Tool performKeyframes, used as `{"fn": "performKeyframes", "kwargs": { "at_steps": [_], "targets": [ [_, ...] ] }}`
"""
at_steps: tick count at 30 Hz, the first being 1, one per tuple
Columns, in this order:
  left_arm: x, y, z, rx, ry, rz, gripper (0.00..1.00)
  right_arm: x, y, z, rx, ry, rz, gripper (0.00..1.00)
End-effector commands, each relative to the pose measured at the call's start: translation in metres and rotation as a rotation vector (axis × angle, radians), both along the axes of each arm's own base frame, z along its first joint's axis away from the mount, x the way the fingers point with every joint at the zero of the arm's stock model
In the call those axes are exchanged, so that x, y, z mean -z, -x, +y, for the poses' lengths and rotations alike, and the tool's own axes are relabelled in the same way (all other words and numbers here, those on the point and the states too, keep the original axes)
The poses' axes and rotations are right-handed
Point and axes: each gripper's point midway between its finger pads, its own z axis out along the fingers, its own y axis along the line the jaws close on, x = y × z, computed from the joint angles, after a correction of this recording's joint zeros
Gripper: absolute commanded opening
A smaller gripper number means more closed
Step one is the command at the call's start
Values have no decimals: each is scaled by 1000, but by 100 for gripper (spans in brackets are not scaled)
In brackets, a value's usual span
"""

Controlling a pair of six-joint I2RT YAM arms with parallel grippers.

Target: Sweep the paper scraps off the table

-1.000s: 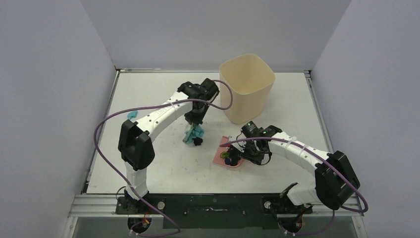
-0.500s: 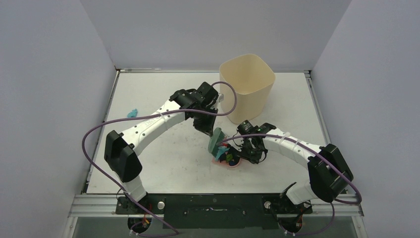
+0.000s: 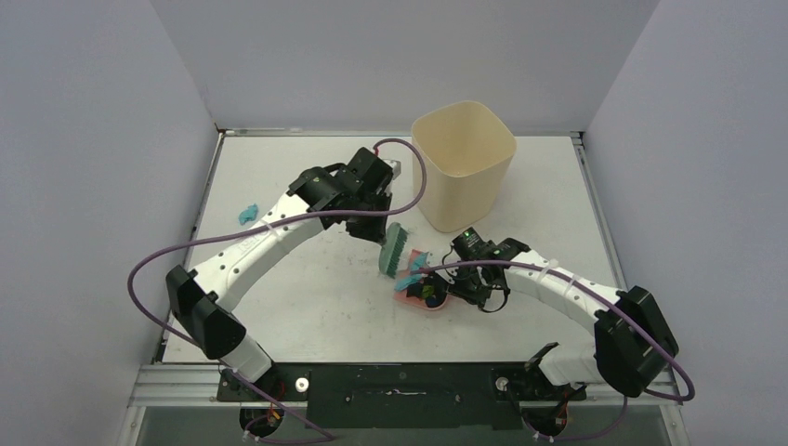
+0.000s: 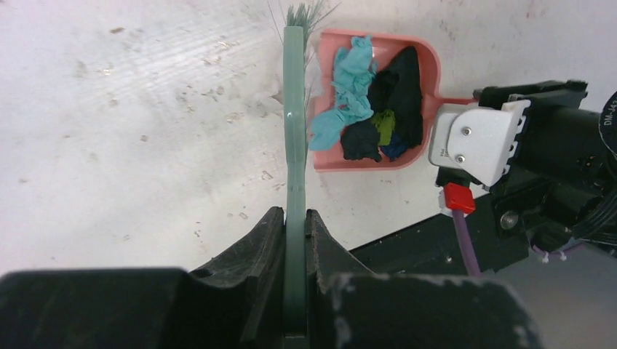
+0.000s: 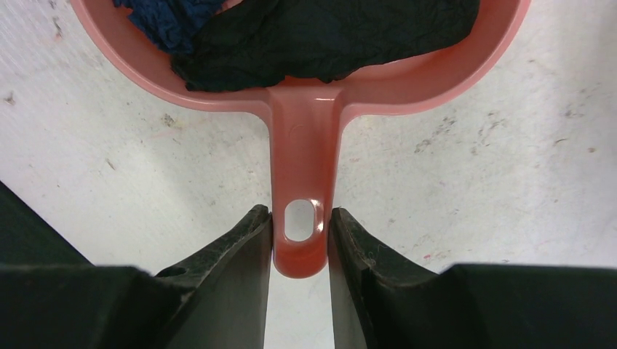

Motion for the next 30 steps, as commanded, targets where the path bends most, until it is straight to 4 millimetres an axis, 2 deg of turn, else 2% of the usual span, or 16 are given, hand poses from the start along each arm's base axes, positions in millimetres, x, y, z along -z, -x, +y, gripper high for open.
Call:
{"fn": "performKeyframes", "kwargs": {
  "at_steps": [1,5,9,14,17,23,30],
  "targets": [
    [-58,-4,40,-137,23,-176,0,-17,-16,21,-26,-118,-104,5],
    [-68,-4,69,-237,21,-237,0,-30,-21,27,-26,-156,-133,5],
    [-55,-5,92,-309,33,-242,0,-48,-24,33,-41,-182,-144,5],
    [-27,-5,113,-374,15,-236,0,-76,-26,35,-67,-193,-160,5],
    [-4,-7,119,-394,16,-242,0,-91,-26,36,-81,-203,-177,5],
    [27,-2,126,-403,30,-261,0,-108,-24,33,-103,-202,-196,5],
    [43,0,141,-387,46,-374,0,-127,-25,34,-82,-237,-236,5]
  ]
}}
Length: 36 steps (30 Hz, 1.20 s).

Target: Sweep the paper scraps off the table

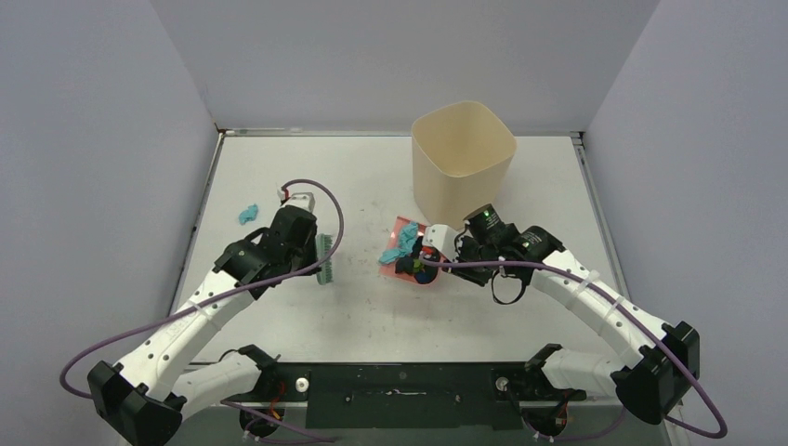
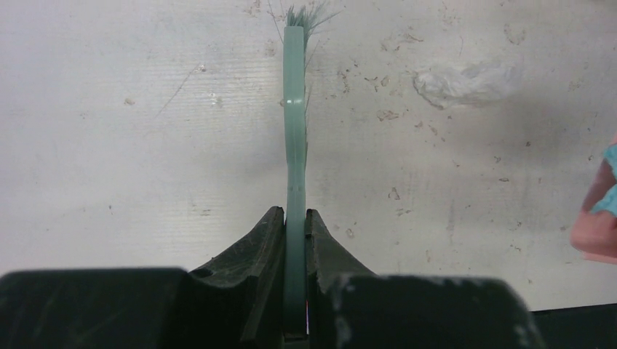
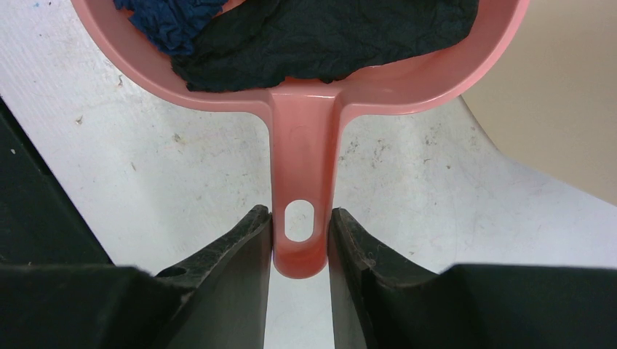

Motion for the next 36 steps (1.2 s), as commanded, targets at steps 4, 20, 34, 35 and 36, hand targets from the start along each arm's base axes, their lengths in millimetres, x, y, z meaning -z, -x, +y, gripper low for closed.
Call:
{"fn": "performKeyframes", "kwargs": {
  "at_steps": [4,20,34,35,36],
  "targets": [
    [-19,-20,4,28,58,-255,0,-48,-9,11,-13,-74,-74,5],
    [-67,-11,31,-55,231,-546,0,-92,-44,39,-42,-144,-113,5],
    [-54,-17,30,-55,213,-485,0,-177,-85,39,118,-362,-216,5],
    [-55,-18,30,-53,213,-485,0,-183,-91,36,151,-377,-225,5],
    [-54,-18,30,-53,213,-485,0,-189,-96,32,182,-390,-238,5]
  ]
}}
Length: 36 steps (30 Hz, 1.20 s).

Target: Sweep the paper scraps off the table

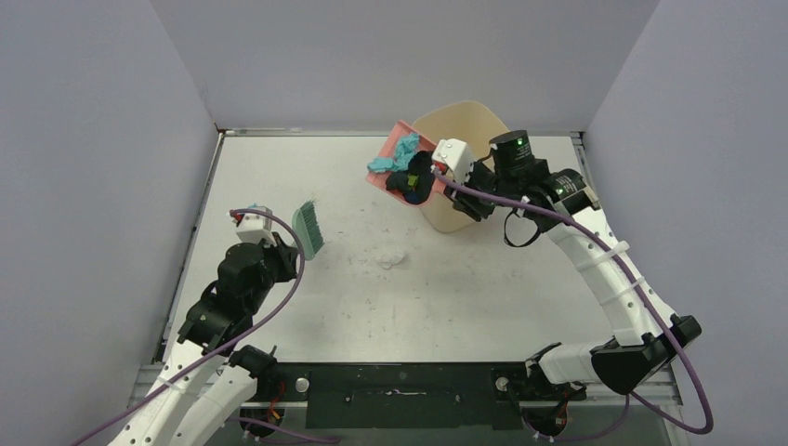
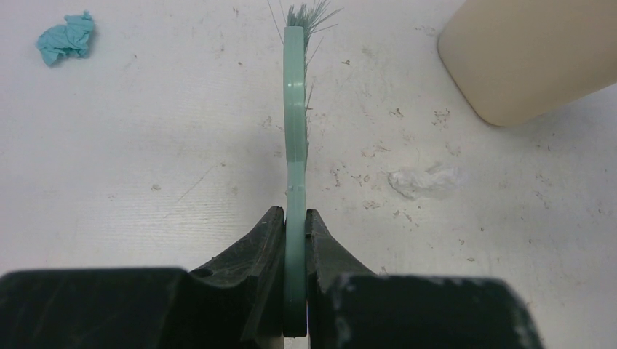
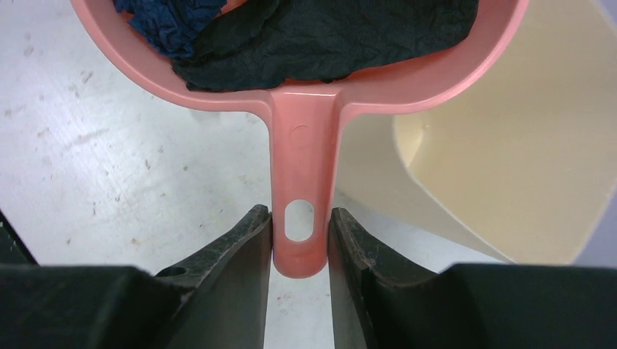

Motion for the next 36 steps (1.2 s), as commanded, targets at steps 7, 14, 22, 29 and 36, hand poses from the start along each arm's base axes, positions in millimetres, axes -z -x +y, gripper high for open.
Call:
{"fn": "performKeyframes", "kwargs": {
  "at_steps": [7,14,22,29,36],
  "targets": [
    [-20,-9,-5,10,50,-65,0,-66,-54,-37,299,-90,-191,5],
    [-17,-12,-6,16,55,-49,0,-74,-81,-84,505,3,-245,5],
    [-14,-12,-6,21,50,-33,0,-74,-97,-133,623,256,-270,5],
    [-14,-13,-8,32,55,-29,0,-77,-105,-173,691,514,-318,5],
    [-15,-12,-9,40,61,-33,0,-102,-113,-196,718,718,-402,5]
  ]
}}
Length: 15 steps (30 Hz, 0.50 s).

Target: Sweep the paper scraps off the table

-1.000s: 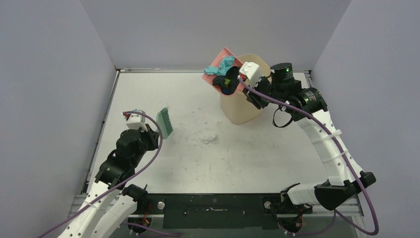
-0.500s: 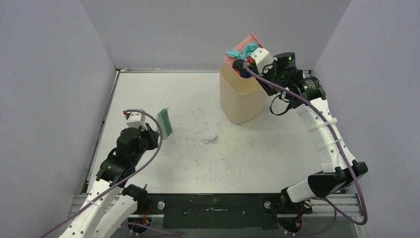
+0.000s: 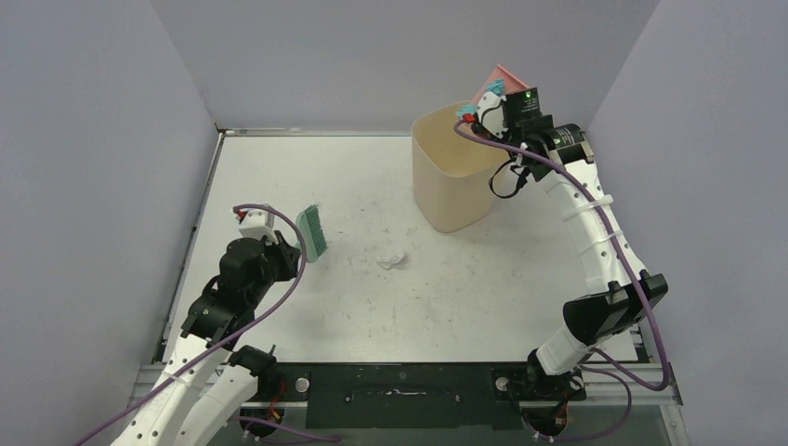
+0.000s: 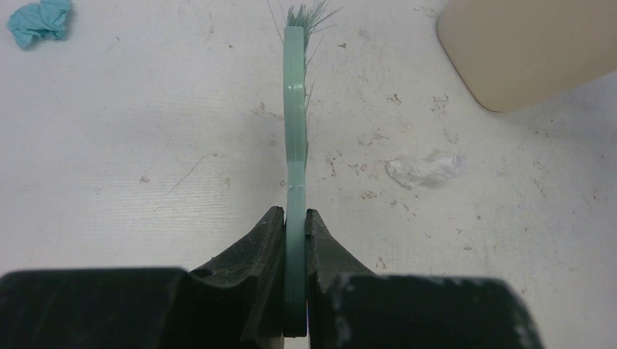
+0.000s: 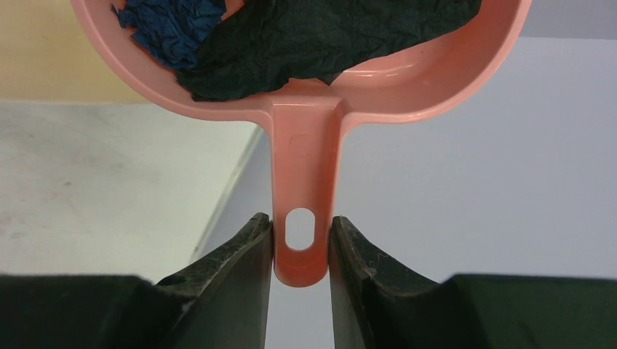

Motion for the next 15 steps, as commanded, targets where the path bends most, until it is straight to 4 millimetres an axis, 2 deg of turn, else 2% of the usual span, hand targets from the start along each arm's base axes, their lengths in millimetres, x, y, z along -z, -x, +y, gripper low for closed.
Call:
{"fn": "performKeyframes", "kwargs": {
  "at_steps": [1,11,15],
  "targets": [
    [-25,-8,-6,14,46,-85,0,-50,-3,-30,79,175,-116,5],
    [-21,-9,-5,12,37,-67,0,-95,-3,-38,69,454,-177,5],
    [-21,-9,-6,17,39,-66,0,-107,-2,-41,68,550,-178,5]
  ]
}}
